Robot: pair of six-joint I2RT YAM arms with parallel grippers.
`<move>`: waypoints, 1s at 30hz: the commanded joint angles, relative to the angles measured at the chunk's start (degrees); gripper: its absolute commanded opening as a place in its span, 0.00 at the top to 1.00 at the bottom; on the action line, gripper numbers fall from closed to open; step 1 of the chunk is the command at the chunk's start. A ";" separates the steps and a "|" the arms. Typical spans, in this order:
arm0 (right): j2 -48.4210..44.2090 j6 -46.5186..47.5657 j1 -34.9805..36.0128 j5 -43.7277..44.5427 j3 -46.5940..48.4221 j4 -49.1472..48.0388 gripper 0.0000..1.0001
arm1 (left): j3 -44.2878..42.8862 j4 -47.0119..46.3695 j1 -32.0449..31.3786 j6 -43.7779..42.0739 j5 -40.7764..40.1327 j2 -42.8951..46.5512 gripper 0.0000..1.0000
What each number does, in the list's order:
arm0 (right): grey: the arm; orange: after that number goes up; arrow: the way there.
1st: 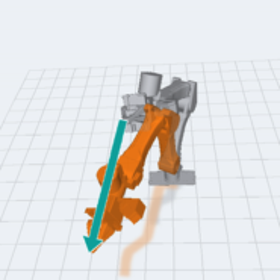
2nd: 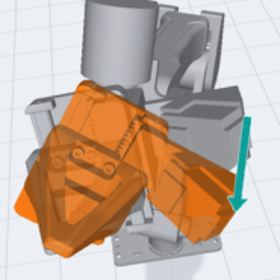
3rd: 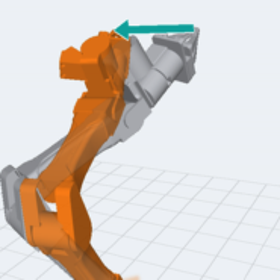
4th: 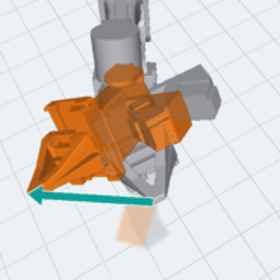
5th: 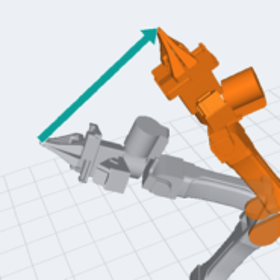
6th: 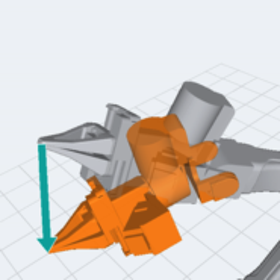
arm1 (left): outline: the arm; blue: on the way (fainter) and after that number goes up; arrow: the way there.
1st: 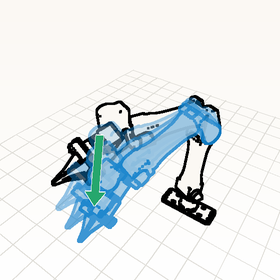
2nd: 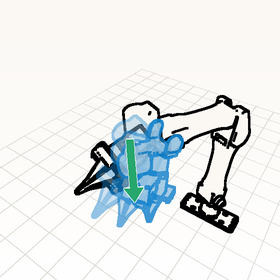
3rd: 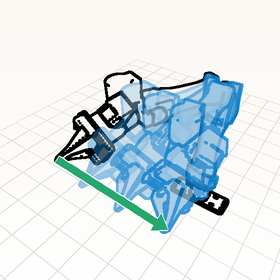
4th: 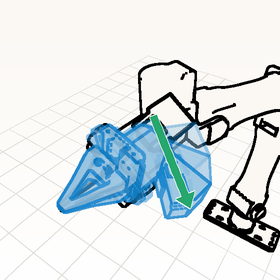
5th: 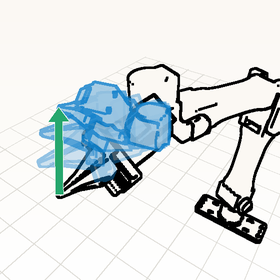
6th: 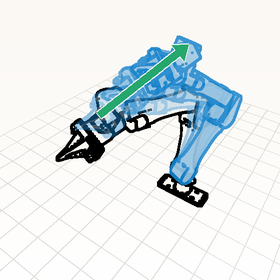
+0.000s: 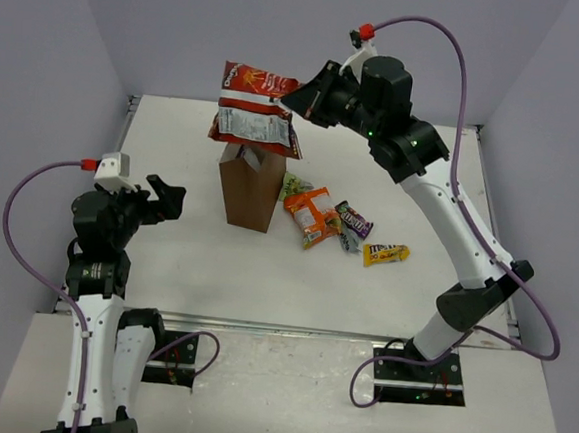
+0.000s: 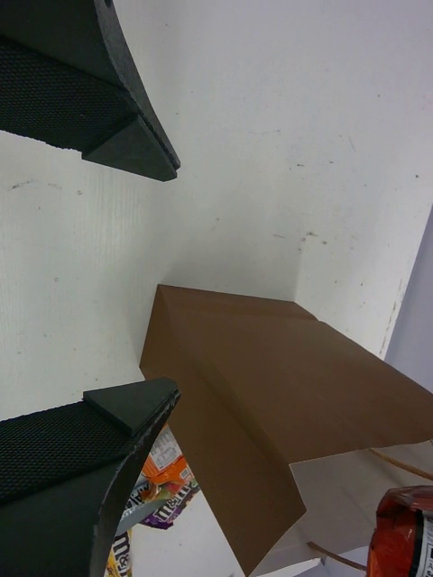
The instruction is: Place the snacks into the paper bag
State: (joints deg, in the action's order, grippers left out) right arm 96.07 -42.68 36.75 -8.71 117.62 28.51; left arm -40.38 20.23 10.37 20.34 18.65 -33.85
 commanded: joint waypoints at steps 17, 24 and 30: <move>-10.11 0.58 0.25 4.23 -3.98 -4.43 1.00 | 0.39 -1.86 0.26 -0.91 -1.08 0.97 0.00; -6.08 0.75 0.25 4.93 -0.03 -0.48 1.00 | 0.30 -1.77 0.26 -1.00 -0.99 0.80 0.00; -0.72 0.58 0.34 7.91 8.92 7.77 1.00 | 0.30 -1.77 0.35 -1.00 -0.99 1.06 0.00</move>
State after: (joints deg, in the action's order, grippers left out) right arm 93.80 -42.37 36.75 -3.84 120.36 33.01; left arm -40.38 20.23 10.37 20.32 18.13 -33.21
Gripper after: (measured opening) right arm 0.026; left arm 0.997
